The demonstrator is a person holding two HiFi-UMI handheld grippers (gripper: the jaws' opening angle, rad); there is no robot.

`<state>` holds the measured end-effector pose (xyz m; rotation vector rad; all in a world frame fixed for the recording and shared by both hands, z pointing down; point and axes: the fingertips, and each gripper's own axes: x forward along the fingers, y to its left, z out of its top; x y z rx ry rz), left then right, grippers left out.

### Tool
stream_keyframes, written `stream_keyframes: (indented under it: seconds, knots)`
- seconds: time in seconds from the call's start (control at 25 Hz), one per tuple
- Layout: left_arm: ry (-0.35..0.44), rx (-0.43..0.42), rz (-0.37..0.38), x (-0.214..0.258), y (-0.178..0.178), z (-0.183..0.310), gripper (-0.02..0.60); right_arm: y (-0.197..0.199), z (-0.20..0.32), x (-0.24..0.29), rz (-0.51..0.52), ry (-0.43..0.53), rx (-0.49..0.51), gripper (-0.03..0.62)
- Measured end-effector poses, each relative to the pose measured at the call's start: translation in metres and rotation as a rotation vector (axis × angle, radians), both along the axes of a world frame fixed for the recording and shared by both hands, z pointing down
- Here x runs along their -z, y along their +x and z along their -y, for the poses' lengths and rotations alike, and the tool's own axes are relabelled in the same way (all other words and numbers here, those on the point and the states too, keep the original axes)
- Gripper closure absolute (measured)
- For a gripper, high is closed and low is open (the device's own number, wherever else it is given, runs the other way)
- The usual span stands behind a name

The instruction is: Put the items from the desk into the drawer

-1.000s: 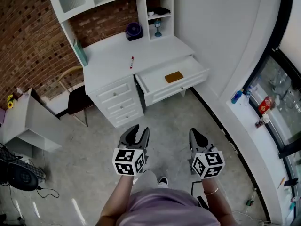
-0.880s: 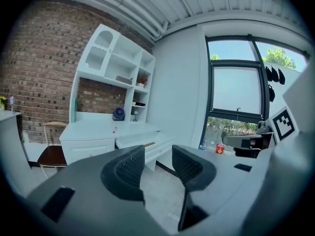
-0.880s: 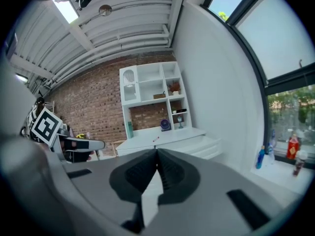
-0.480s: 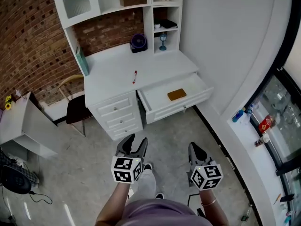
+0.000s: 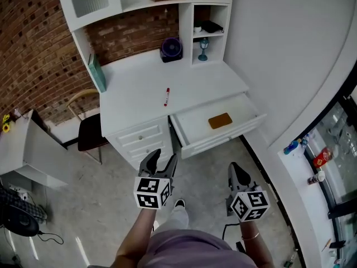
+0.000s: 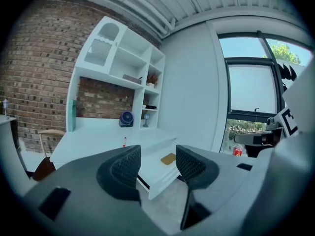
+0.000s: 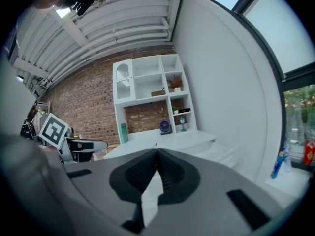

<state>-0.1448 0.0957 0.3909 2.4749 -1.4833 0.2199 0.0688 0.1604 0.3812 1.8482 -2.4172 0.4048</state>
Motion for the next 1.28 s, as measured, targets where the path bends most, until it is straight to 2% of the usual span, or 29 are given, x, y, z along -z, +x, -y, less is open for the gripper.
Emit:
stream_keyframes:
  seconds: [0.32,0.68,1.04,1.28]
  knots:
    - [-0.015,-0.005,0.022,-0.006,-0.016,0.083,0.371,0.003,0.073,0.010,0.014,0.020,-0.080,0.591]
    - [-0.002,-0.028,0.029,-0.009,-0.021,0.150,0.378,0.012,0.133,0.008,0.013,0.014,-0.144,0.590]
    - [-0.019,0.011,0.042,-0.019,-0.025,0.200,0.397,0.005,0.194,0.004,0.019,0.000,-0.097,0.591]
    - [-0.043,0.083,0.049,-0.032,-0.024,0.238,0.408,0.007,0.241,-0.003,0.028,-0.009,-0.026,0.590]
